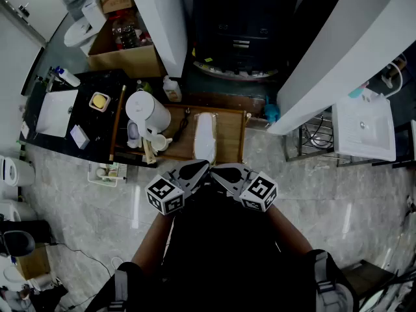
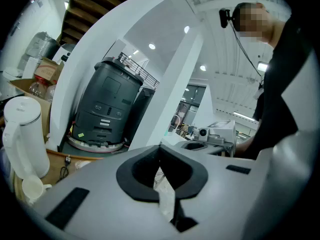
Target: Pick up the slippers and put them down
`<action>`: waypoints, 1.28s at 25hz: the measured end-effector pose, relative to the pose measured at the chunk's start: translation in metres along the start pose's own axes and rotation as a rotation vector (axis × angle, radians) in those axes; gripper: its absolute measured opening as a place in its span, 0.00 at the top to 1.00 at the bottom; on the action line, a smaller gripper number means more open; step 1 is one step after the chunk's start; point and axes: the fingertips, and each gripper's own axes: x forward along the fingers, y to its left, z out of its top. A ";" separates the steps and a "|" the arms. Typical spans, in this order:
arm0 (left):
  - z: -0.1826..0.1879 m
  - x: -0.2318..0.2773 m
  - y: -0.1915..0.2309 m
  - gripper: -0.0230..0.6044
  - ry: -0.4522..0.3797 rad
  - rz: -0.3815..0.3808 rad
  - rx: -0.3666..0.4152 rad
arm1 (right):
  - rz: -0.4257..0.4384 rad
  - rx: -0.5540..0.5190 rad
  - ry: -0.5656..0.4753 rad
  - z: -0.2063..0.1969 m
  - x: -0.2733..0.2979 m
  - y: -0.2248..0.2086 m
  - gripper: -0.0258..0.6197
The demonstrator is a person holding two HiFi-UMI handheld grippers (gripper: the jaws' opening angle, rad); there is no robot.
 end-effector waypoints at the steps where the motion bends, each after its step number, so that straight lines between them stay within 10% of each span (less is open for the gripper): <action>1: 0.000 -0.001 0.000 0.95 -0.001 0.000 -0.001 | 0.002 0.001 0.003 -0.001 0.001 0.001 0.95; 32: -0.011 -0.026 0.074 0.94 0.015 0.102 -0.099 | -0.170 0.074 0.026 -0.013 0.028 -0.047 0.94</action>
